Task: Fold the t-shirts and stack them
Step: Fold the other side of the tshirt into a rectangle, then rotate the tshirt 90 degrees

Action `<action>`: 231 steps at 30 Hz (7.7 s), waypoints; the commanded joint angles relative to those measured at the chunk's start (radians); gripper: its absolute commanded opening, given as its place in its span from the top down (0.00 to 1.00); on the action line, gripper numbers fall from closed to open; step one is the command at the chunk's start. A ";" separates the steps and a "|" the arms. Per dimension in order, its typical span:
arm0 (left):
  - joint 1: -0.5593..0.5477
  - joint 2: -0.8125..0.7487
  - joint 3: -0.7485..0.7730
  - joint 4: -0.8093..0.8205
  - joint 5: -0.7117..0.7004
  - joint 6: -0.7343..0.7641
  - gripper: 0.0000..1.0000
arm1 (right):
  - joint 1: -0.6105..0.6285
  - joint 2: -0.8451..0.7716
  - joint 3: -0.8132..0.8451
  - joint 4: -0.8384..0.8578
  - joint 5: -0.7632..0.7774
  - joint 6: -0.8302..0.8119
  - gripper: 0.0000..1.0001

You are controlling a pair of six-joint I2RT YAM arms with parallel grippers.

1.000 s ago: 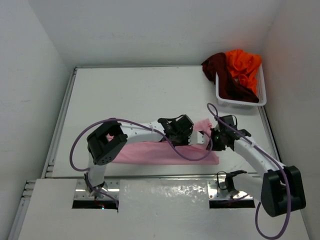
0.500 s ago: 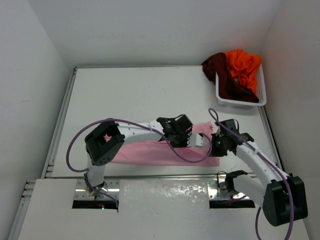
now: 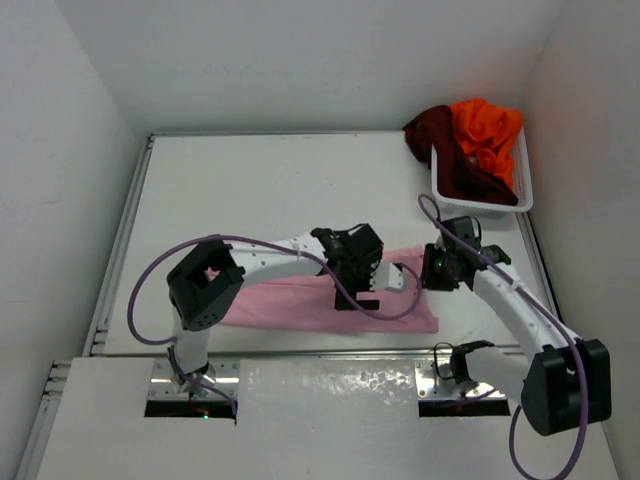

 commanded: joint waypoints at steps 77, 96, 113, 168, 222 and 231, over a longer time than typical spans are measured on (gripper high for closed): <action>1.113 -0.147 -0.224 -0.277 0.130 -0.277 1.00 | -0.014 0.524 0.131 0.453 0.210 0.000 0.84; 1.111 -0.402 -0.508 -0.202 0.078 0.128 1.00 | -0.014 0.551 0.129 0.455 0.201 0.005 0.85; 1.203 -0.463 -0.140 -0.391 0.252 0.240 0.03 | -0.014 0.387 0.155 0.377 0.171 -0.167 0.61; 1.192 -0.397 -0.431 -0.194 -0.010 0.018 0.27 | 0.009 1.027 1.450 0.452 0.125 -0.150 0.01; 0.692 -0.186 -0.586 0.008 0.213 0.045 0.45 | -0.043 1.604 1.618 0.412 0.172 0.212 0.59; 0.702 -0.366 -0.588 -0.092 0.179 0.051 0.41 | -0.048 1.368 1.570 0.454 0.082 0.066 0.29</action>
